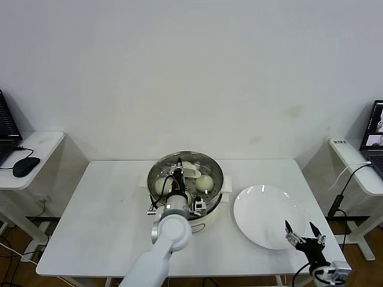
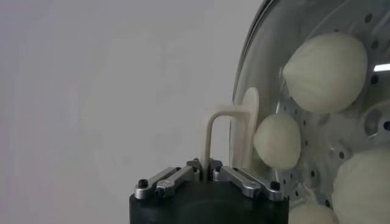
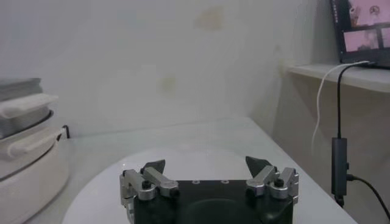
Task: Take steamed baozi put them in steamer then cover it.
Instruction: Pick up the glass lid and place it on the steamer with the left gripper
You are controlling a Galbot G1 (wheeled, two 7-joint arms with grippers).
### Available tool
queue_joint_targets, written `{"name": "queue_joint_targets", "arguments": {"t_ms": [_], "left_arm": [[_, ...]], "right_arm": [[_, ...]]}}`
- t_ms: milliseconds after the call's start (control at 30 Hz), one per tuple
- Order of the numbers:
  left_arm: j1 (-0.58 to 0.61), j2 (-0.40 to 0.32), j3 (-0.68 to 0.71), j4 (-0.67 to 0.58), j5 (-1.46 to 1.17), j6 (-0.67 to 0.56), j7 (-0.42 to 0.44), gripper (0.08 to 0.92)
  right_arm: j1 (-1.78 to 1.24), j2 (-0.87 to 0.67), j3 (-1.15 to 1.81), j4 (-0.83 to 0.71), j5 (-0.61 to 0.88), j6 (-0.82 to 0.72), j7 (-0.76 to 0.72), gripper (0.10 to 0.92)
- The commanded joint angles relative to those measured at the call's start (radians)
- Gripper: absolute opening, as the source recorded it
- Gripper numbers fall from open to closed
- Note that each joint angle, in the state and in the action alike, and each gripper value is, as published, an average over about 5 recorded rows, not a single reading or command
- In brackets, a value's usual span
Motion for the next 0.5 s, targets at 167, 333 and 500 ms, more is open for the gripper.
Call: {"name": "queue_joint_targets", "arguments": {"t_ms": [167, 333, 500], "left_arm": [[0.013, 0.011, -0.003, -0.06, -0.013, 0.001, 0.006, 0.359], [0.024, 0.022, -0.004, -0.106, -0.029, 0.003, 0.017, 0.497], [0.047, 0.04, -0.009, -0.155, -0.05, 0.006, 0.034, 0.644]], "right_arm": [[0.0, 0.002, 0.0, -0.001, -0.001, 0.001, -0.001, 0.823], [0.0, 0.002, 0.001, -0.001, -0.001, 0.001, -0.001, 0.823], [-0.001, 0.001, 0.005, -0.003, 0.0, 0.002, -0.001, 0.823]]}}
